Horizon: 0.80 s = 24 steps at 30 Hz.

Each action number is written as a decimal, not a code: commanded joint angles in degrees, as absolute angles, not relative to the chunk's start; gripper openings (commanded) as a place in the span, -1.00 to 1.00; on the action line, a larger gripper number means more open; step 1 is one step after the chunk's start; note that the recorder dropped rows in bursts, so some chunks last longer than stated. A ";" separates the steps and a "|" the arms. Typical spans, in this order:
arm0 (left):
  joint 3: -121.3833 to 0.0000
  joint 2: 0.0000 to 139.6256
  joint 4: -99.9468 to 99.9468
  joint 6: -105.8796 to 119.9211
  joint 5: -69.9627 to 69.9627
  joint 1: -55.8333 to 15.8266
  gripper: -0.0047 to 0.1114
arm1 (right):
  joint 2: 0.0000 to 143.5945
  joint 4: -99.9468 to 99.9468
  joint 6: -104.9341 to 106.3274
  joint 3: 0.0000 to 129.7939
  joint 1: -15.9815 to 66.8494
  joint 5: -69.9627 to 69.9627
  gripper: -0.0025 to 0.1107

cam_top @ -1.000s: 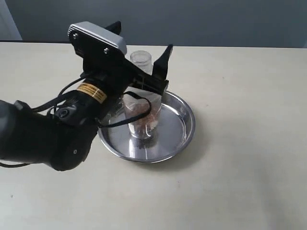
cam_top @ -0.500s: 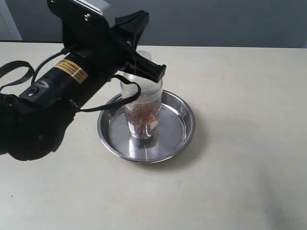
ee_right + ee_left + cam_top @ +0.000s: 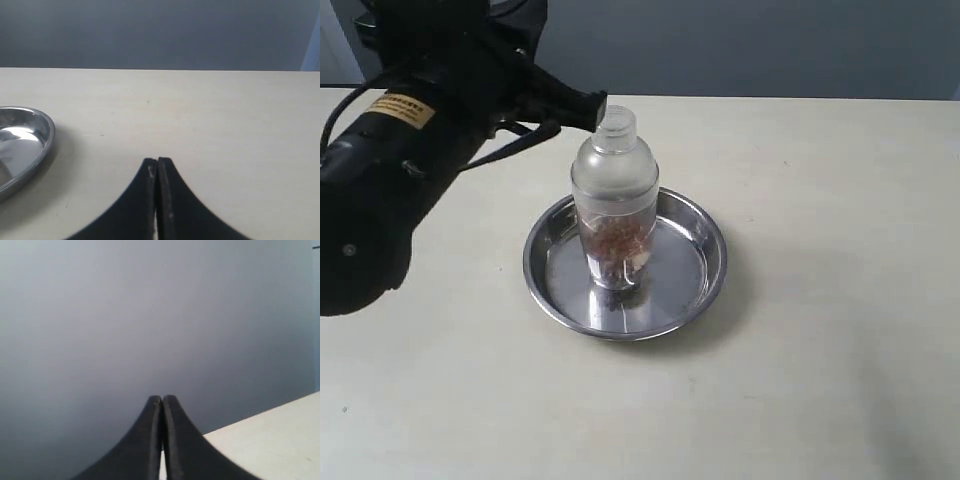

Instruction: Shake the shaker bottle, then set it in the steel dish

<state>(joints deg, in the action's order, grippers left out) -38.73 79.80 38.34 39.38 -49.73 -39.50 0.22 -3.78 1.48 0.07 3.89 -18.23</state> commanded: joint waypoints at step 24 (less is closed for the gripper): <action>-33.28 50.08 45.59 59.84 -24.43 -34.27 -0.91 | 0.00 -3.71 1.49 0.00 4.00 -17.55 -0.97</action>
